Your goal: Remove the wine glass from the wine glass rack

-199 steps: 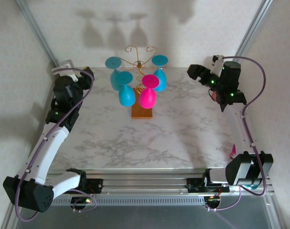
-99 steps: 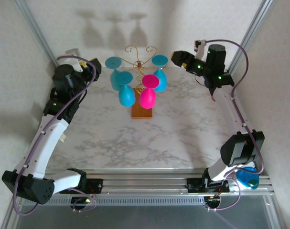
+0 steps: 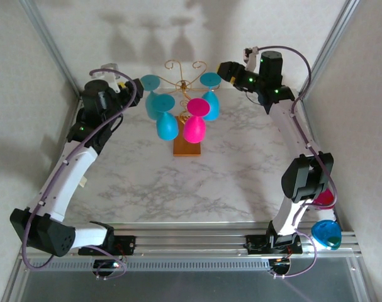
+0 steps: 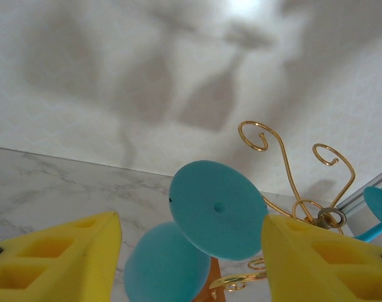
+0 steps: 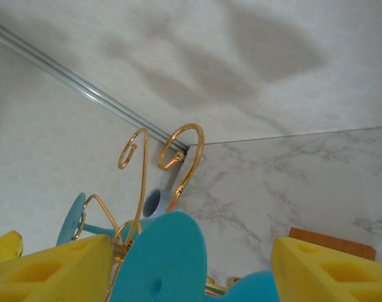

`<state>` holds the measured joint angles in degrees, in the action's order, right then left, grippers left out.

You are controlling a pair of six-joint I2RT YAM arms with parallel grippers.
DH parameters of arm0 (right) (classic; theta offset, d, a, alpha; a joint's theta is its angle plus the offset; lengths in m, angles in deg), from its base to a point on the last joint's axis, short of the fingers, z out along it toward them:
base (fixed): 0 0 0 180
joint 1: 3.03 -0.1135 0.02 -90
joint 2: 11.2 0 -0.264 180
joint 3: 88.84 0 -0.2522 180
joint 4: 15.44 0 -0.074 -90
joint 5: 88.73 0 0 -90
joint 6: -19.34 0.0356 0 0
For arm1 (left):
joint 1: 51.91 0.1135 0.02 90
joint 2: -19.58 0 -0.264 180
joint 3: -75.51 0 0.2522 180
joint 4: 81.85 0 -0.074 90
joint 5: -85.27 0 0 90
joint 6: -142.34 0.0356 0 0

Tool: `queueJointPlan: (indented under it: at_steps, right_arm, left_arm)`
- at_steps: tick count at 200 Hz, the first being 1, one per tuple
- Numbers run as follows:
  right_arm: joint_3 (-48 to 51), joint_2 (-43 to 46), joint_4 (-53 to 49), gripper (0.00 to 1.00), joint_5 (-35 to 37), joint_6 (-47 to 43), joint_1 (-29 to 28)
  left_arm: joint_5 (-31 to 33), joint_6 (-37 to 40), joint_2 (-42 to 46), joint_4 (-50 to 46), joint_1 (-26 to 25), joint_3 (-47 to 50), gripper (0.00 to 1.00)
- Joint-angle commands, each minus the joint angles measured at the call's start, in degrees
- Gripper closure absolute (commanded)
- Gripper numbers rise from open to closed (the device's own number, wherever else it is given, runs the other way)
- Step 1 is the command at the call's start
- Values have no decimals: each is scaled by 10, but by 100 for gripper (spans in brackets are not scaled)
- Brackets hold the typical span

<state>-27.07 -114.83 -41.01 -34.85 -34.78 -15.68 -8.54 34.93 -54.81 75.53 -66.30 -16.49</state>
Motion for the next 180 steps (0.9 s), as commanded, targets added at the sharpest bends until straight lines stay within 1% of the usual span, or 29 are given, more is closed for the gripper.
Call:
queueJointPlan:
  at_steps: [1,18,24,29,42,72,82,89,121,150,180]
  right_arm:
    - [-21,-3,6,40,-17,7,-2]
    - [-18,-2,11,41,-23,16,-3]
    - [-15,-1,11,40,-22,17,-3]
    - [-13,0,12,36,-21,17,-2]
    - [-3,5,15,36,-19,19,-3]
    - [15,13,26,44,-24,27,-3]
    - [18,14,30,50,-27,29,-3]
    - [20,14,31,52,-29,32,-3]
    - [23,16,30,54,-36,34,-3]
    - [33,23,38,61,-38,37,-4]
    - [43,27,44,64,-45,44,-4]
  left_arm:
    - [-15,-9,-2,6,-6,-19,40]
    - [-14,-7,-4,4,-9,-19,40]
    - [-12,-7,-4,5,-9,-18,40]
    - [-11,-7,-4,5,-9,-18,41]
    - [-8,-7,-3,4,-10,-17,40]
    - [-5,-6,-1,3,-10,-16,40]
    - [-2,-6,0,3,-11,-14,40]
    - [-2,-6,1,3,-12,-13,40]
    - [-1,-8,1,3,-12,-10,40]
    - [-1,-7,1,3,-13,-10,40]
    - [2,-8,-1,2,-13,-10,40]
